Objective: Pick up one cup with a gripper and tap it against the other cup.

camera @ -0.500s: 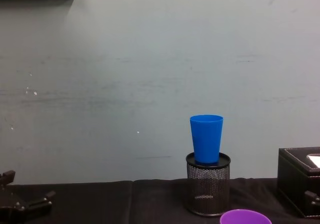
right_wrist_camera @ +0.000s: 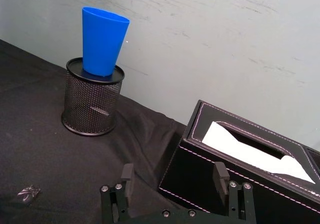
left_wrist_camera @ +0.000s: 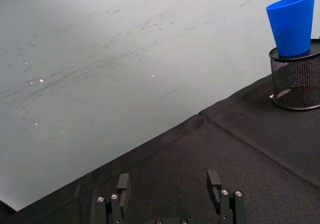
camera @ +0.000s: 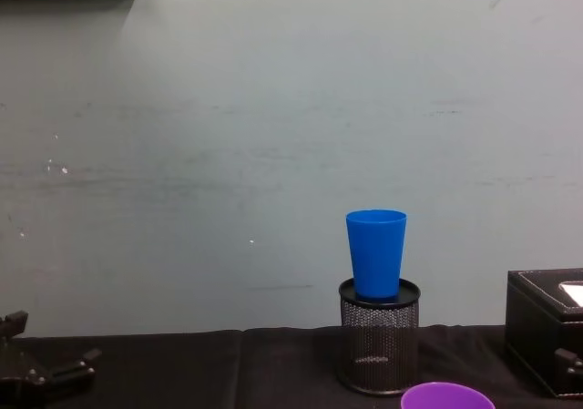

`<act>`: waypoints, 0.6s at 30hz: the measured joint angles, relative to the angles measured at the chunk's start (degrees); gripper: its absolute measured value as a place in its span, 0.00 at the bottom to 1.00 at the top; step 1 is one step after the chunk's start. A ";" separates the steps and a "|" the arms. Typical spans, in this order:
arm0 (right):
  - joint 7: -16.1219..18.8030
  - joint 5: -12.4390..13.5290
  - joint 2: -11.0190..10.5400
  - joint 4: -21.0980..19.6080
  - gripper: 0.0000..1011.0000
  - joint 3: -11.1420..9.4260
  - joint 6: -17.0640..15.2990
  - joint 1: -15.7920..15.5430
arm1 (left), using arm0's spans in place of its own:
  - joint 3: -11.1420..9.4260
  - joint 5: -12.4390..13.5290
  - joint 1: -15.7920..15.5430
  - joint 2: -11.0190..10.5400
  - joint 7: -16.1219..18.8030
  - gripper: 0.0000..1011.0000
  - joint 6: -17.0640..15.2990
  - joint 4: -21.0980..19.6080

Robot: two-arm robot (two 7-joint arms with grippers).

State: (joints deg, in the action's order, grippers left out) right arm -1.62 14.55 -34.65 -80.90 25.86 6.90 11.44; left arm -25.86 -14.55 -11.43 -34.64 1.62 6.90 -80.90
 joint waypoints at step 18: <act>0.00 0.00 0.00 0.00 0.99 0.00 0.00 0.00 | 0.00 0.00 0.00 0.00 0.00 0.99 0.00 0.00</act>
State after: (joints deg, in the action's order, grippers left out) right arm -1.62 14.55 -34.65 -80.90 25.86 6.90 11.43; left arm -25.86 -14.55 -11.43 -34.65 1.62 6.90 -80.90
